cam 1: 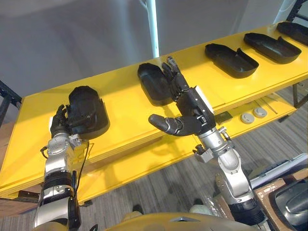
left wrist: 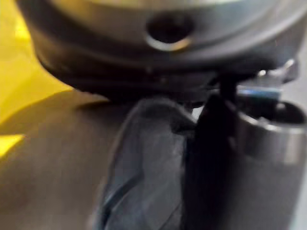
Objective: Walk over and take three plastic housings, then place them on the shelf
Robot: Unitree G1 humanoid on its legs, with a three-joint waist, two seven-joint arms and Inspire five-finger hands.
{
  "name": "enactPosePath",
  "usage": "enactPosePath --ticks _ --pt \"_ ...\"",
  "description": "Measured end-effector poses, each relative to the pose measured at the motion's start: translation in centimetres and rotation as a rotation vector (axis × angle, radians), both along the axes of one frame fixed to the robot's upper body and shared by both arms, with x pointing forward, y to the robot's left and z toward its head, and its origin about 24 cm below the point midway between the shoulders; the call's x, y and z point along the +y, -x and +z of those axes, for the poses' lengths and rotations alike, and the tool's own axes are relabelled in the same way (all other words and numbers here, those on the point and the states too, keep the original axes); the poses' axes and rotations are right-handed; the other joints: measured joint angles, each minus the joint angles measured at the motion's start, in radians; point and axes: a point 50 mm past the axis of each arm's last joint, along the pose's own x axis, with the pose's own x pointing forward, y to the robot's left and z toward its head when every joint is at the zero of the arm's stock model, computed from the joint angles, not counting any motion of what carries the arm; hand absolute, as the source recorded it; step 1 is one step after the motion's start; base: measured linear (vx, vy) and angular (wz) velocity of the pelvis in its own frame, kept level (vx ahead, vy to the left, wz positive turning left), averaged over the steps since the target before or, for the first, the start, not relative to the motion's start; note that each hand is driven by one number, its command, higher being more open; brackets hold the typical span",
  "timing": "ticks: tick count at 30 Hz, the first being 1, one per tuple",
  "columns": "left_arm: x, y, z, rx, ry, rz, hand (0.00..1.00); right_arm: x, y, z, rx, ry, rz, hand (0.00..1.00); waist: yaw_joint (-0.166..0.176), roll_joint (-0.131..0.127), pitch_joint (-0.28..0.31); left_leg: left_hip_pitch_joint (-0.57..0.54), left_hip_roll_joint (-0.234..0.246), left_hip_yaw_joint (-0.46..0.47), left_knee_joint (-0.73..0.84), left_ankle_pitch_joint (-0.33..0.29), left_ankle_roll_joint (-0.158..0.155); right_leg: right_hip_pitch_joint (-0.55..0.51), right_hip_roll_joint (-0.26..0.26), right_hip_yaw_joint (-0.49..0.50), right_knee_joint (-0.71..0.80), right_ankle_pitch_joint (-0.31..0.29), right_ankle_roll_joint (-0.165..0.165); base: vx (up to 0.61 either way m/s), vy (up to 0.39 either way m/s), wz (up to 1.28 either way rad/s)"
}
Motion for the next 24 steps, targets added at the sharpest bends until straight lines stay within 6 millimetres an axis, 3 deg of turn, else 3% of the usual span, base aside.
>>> enactPosePath --ticks 3,6,9,11,13,15,17,20,24 --pt "-0.3 -0.4 1.2 -0.065 -0.031 -0.011 1.00 0.8 0.3 -0.2 -0.011 0.081 0.102 1.00 0.002 -0.008 0.007 -0.018 -0.001 -0.011 0.003 0.006 0.000 -0.014 0.000 -0.009 0.000 0.002 -0.002 0.02 0.004 0.11" --pt "-1.0 -0.3 3.7 -0.232 -0.015 -0.055 1.00 1.2 0.6 -0.5 -0.018 0.153 0.171 1.00 0.006 -0.021 0.031 -0.031 0.000 -0.028 0.004 0.009 -0.001 -0.017 0.001 -0.021 0.002 0.004 -0.004 0.02 -0.002 0.15" --pt "-3.1 0.5 8.1 -0.534 0.102 -0.184 1.00 0.9 0.3 -0.6 -0.022 0.170 0.166 1.00 0.026 -0.033 0.041 -0.033 0.000 -0.043 0.005 0.009 -0.001 -0.011 0.000 -0.037 0.002 0.001 -0.010 0.02 -0.004 0.12" --pt "-5.3 2.0 11.2 -0.759 0.189 -0.301 1.00 0.9 -0.2 -0.3 -0.042 0.175 0.161 1.00 0.034 -0.033 0.045 -0.033 -0.003 -0.050 0.005 0.009 -0.001 -0.007 -0.002 -0.041 0.002 0.000 -0.011 0.01 0.000 0.11" --pt "-8.6 4.9 14.3 -1.013 0.216 -0.421 1.00 1.2 -1.0 0.4 -0.089 0.198 0.134 1.00 0.036 -0.025 0.051 -0.030 -0.004 -0.068 0.005 0.009 -0.001 0.009 -0.003 -0.059 0.001 -0.003 -0.014 -0.01 -0.002 0.18" --pt "-10.1 7.1 15.7 -1.150 0.215 -0.473 1.00 1.4 -1.6 1.0 -0.131 0.214 0.103 1.00 0.036 -0.013 0.057 -0.028 -0.003 -0.085 0.004 0.010 -0.002 0.023 -0.002 -0.077 0.001 -0.008 -0.014 -0.03 -0.014 0.22" --pt "-10.6 9.1 16.3 -1.244 0.194 -0.458 1.00 1.6 -2.2 1.7 -0.176 0.235 0.066 1.00 0.050 0.004 0.065 -0.030 0.000 -0.101 0.004 0.015 -0.002 0.034 0.001 -0.096 0.001 -0.014 -0.014 -0.05 -0.030 0.24" --pt "-10.4 10.6 15.9 -1.241 0.144 -0.409 1.00 1.9 -2.8 2.1 -0.228 0.277 0.014 1.00 0.079 0.012 0.069 -0.039 0.003 -0.133 0.004 0.019 -0.003 0.048 0.005 -0.132 -0.001 -0.025 -0.016 -0.06 -0.036 0.34" --pt "-10.2 11.9 14.3 -1.083 0.003 -0.351 1.00 3.1 -4.0 2.9 -0.304 0.358 -0.022 1.00 0.123 -0.014 0.079 -0.085 0.003 -0.198 0.004 0.040 -0.005 0.048 0.009 -0.195 -0.002 -0.029 -0.021 -0.03 -0.024 0.44"
